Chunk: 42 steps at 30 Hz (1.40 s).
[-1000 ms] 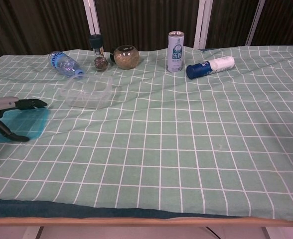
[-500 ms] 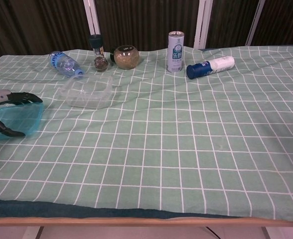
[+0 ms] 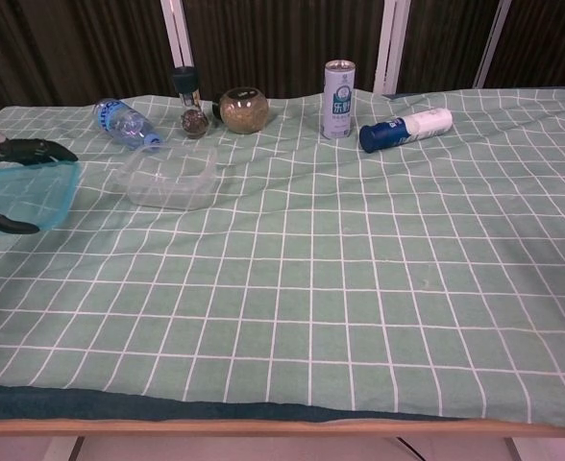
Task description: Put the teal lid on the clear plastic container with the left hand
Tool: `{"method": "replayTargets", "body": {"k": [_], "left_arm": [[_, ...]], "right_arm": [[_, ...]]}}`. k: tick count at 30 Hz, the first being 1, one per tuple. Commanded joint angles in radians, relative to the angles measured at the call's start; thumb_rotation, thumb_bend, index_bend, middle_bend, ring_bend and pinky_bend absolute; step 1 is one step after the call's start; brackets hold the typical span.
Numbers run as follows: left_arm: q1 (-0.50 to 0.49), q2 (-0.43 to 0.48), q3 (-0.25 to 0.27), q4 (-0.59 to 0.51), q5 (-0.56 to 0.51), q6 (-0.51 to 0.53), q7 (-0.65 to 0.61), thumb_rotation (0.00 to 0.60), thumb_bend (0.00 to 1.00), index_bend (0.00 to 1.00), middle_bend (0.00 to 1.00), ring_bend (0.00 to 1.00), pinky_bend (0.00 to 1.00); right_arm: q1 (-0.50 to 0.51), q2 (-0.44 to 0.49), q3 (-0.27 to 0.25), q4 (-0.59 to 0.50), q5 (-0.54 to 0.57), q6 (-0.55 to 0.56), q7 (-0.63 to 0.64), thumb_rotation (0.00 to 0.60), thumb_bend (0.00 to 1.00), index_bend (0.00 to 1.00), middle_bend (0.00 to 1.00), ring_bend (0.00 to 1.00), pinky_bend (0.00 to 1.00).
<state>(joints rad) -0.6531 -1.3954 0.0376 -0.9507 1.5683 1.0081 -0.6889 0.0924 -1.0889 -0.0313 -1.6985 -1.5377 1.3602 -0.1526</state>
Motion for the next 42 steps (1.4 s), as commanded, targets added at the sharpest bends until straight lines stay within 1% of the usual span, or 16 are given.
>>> {"method": "replayTargets", "body": {"k": [1, 4, 7, 9, 13, 20, 26, 29, 35, 42], "left_arm": [[-0.050, 0.090, -0.041, -0.142, 0.008, 0.007, 0.131, 0.600, 0.25, 0.33, 0.57, 0.59, 0.67], [-0.103, 0.112, -0.065, -0.195, 0.021, -0.024, 0.222, 0.600, 0.25, 0.33, 0.57, 0.59, 0.67], [-0.165, 0.111, -0.086, -0.219, 0.026, -0.084, 0.274, 0.600, 0.25, 0.33, 0.57, 0.59, 0.65], [-0.205, 0.103, -0.094, -0.217, 0.028, -0.130, 0.285, 0.600, 0.25, 0.33, 0.58, 0.59, 0.65], [-0.289, 0.061, -0.101, -0.163, 0.047, -0.212, 0.293, 0.600, 0.25, 0.33, 0.58, 0.58, 0.64], [-0.393, 0.004, -0.066, -0.061, 0.106, -0.288, 0.221, 0.600, 0.25, 0.33, 0.58, 0.58, 0.64], [-0.447, -0.033, -0.031, 0.021, 0.132, -0.322, 0.150, 0.600, 0.25, 0.33, 0.58, 0.58, 0.63], [-0.462, -0.049, -0.026, 0.054, 0.122, -0.341, 0.118, 0.600, 0.25, 0.33, 0.58, 0.58, 0.63], [-0.478, -0.074, -0.036, 0.090, 0.060, -0.394, 0.009, 0.600, 0.25, 0.32, 0.57, 0.58, 0.62], [-0.494, -0.108, -0.022, 0.167, 0.042, -0.428, -0.088, 0.600, 0.25, 0.32, 0.57, 0.57, 0.62]], "right_arm": [[0.000, 0.000, -0.001, 0.000, 0.000, -0.002, -0.002, 0.600, 0.20, 0.00, 0.00, 0.00, 0.00], [0.001, 0.000, -0.002, 0.000, 0.000, -0.005, -0.002, 0.600, 0.20, 0.00, 0.00, 0.00, 0.00], [0.002, 0.006, -0.005, 0.001, -0.002, -0.008, 0.009, 0.600, 0.20, 0.00, 0.00, 0.00, 0.00], [0.002, 0.010, -0.005, 0.001, 0.000, -0.010, 0.019, 0.600, 0.20, 0.00, 0.00, 0.00, 0.00], [0.001, 0.016, 0.002, 0.005, 0.015, -0.008, 0.034, 0.600, 0.20, 0.00, 0.00, 0.00, 0.00], [0.012, 0.012, 0.028, 0.004, 0.066, -0.027, 0.032, 0.600, 0.20, 0.00, 0.00, 0.00, 0.00], [0.025, 0.009, 0.039, 0.001, 0.091, -0.048, 0.030, 0.600, 0.20, 0.00, 0.00, 0.00, 0.00], [0.027, 0.009, 0.044, 0.000, 0.101, -0.050, 0.029, 0.600, 0.20, 0.00, 0.00, 0.00, 0.00], [0.034, 0.007, 0.046, 0.001, 0.116, -0.066, 0.022, 0.600, 0.20, 0.00, 0.00, 0.00, 0.00], [0.036, 0.008, 0.048, 0.002, 0.125, -0.068, 0.023, 0.600, 0.20, 0.00, 0.00, 0.00, 0.00]]}}
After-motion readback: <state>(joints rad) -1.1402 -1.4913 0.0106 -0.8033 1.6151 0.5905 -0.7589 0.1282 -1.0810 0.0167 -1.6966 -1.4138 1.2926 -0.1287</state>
